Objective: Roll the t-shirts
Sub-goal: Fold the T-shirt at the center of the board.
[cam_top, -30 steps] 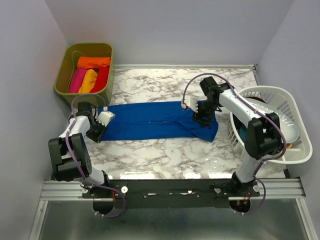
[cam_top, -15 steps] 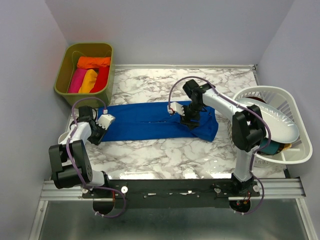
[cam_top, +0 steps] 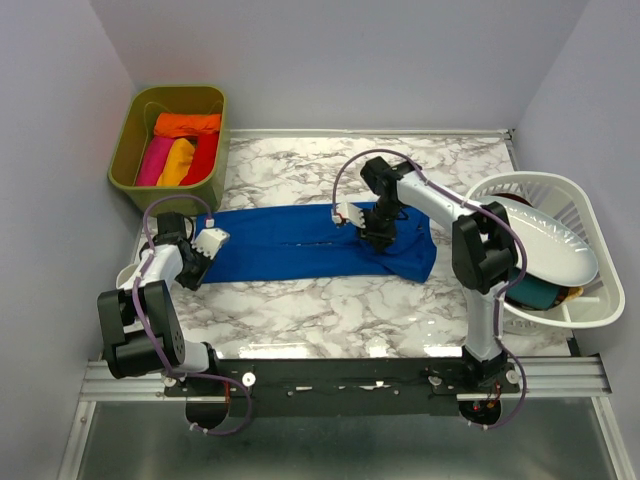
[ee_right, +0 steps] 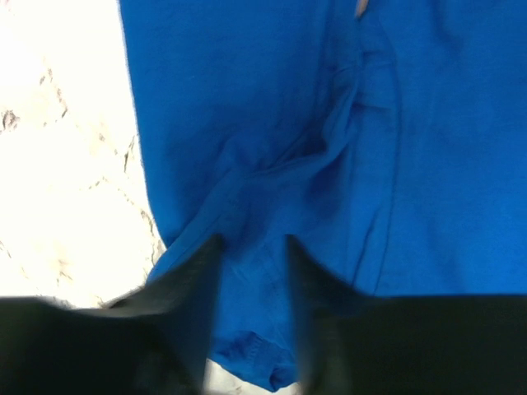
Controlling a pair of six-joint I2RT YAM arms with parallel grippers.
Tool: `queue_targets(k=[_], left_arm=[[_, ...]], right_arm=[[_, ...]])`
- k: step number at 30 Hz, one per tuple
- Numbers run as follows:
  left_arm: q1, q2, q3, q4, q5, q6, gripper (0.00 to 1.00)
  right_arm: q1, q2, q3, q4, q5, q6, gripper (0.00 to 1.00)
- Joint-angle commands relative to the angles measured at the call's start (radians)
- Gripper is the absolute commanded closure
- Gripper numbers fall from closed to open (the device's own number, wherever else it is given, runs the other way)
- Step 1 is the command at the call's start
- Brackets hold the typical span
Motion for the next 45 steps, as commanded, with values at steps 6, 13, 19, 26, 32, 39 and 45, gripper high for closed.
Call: queue_targets(k=[6,13,19,26,32,39,45], left_arm=[[0.005,0.026,-0.051,0.005,-0.05,-0.001,0.69],[0.005,0.039,-0.05,0.016,-0.043,-0.008,0.69],[0.005,0.042,-0.047,0.014,-0.038,-0.016,0.69],[0.005,0.033,-0.047,0.007,-0.044,-0.01,0.69],[0.01,0.034,-0.044,0.001,-0.047,-0.002,0.69],[0.011,0.054,-0.011,-0.01,-0.043,-0.01,0.69],[0.011,0.062,0.002,-0.022,-0.044,-0.005,0.69]], right_arm=[[0.011,0.067,0.193,-0.025,0.033,0.022,0.87],[0.015,0.074,0.272,0.012,0.091,0.005,0.9],[0.023,0.103,0.311,0.054,0.137,0.005,0.91],[0.024,0.138,0.319,0.149,0.236,0.043,0.92],[0.026,0.138,0.338,0.225,0.288,0.106,0.92],[0.033,0.109,0.313,0.262,0.289,0.128,0.83],[0.03,0.092,0.292,0.31,0.352,0.201,0.46]])
